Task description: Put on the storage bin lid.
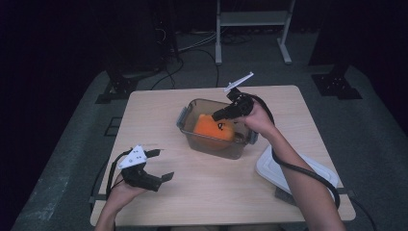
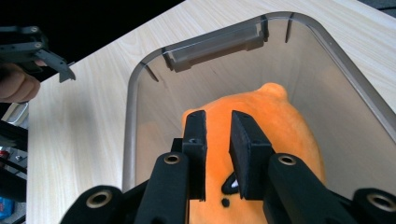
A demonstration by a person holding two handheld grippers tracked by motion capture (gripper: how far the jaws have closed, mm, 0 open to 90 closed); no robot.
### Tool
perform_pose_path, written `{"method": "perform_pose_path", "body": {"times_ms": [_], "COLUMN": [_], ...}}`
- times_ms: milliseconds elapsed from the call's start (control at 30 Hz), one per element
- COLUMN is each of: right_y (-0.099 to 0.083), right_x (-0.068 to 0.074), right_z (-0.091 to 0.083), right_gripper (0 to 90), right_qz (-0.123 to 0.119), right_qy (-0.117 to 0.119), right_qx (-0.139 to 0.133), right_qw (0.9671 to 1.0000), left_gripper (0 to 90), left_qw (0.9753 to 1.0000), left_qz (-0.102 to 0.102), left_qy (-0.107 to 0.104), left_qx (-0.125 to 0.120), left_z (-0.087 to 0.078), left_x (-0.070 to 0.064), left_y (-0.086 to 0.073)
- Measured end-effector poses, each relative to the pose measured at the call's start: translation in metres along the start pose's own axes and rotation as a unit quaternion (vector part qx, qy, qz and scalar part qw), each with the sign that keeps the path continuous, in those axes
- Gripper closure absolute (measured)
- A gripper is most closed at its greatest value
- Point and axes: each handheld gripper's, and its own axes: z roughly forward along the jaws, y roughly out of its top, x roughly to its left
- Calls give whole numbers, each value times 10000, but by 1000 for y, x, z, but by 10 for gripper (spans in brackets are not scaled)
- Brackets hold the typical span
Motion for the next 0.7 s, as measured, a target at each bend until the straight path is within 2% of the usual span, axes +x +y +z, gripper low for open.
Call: {"method": "perform_pose_path", "body": {"times_ms": [267,700], "right_y": [-8,-27], "right_x": [4,5], "right_z": [-17,-39], "right_gripper": [676,578], "right_qz": [-92,-29], "right_qy": [-37,-87], "right_qx": [-133,-343], "right_qw": [9999,9994], "left_gripper": [25,25], "left_qw": [10000,10000], "left_qz": [-5,14], "left_qy": [-13,-8], "left_qx": [16,56], "left_z": [1,2], "left_x": [-1,-1], "left_y": [0,0]}}
